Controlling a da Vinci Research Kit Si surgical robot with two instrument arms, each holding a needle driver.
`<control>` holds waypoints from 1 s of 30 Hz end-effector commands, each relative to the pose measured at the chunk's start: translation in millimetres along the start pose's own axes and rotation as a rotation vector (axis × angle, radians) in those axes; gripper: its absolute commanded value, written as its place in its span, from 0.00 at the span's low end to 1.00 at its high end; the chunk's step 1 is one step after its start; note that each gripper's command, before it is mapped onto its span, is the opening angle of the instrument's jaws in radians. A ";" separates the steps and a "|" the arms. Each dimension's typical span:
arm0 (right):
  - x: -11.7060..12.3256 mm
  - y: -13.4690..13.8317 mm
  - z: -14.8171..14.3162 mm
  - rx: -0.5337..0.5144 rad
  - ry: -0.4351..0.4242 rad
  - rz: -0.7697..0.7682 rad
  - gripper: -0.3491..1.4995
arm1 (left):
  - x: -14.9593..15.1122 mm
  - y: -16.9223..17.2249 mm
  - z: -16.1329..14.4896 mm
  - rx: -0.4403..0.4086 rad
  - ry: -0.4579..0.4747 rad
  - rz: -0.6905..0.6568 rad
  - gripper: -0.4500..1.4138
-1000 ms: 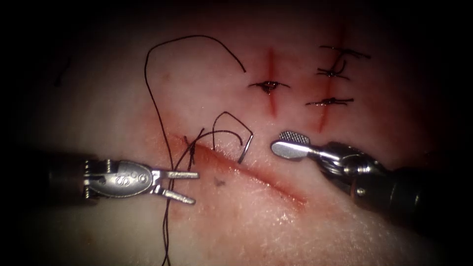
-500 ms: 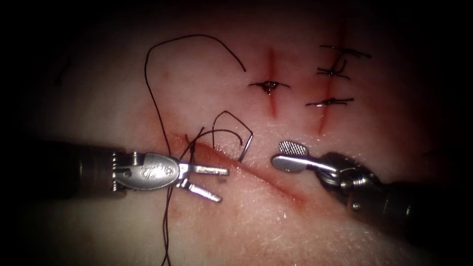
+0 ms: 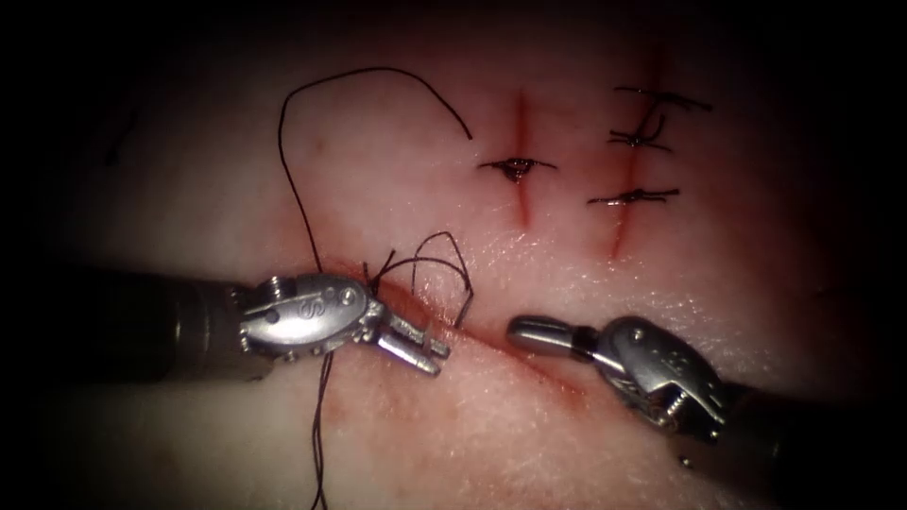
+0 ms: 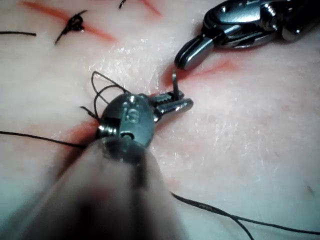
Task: Wound Closure
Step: Pull the needle through the tissue with the left grasper.
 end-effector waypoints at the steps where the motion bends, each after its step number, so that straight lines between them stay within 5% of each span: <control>1: -0.5 -0.3 0.9 0.005 0.003 -0.076 0.00 | -0.2 -0.2 0.5 -0.007 0.005 -0.033 0.00; 5: -0.1 -1.3 0.7 0.089 0.002 -0.086 0.00 | 0.9 0.5 0.2 -0.022 0.044 -0.203 0.00; 6: 0.5 -2.3 0.6 0.150 -0.013 0.068 0.00 | 1.7 0.9 -0.2 -0.032 0.064 -0.300 0.00; 8: 1.8 -4.7 1.1 0.097 -0.009 0.136 0.00 | 2.7 1.4 -0.7 -0.043 0.078 -0.395 0.00; 11: 4.0 -8.7 2.5 0.026 -0.115 0.119 0.00 | 3.6 1.6 -1.6 -0.045 0.097 -0.513 0.00; 16: 6.9 -9.6 3.0 -0.059 -0.132 0.052 0.00 | 3.4 2.0 -2.6 -0.049 0.115 -0.634 0.00; 18: 7.1 -9.5 3.5 -0.095 -0.132 0.009 0.15 | 3.4 2.2 -3.1 -0.056 0.124 -0.670 0.00; 21: 6.3 -9.2 4.7 -0.152 -0.127 -0.013 0.82 | 4.0 2.8 -3.7 -0.069 0.157 -0.719 0.00; 30: 1.7 -9.3 8.0 -0.162 -0.164 -0.057 0.88 | 8.3 7.3 -4.1 -0.150 0.210 -0.693 0.00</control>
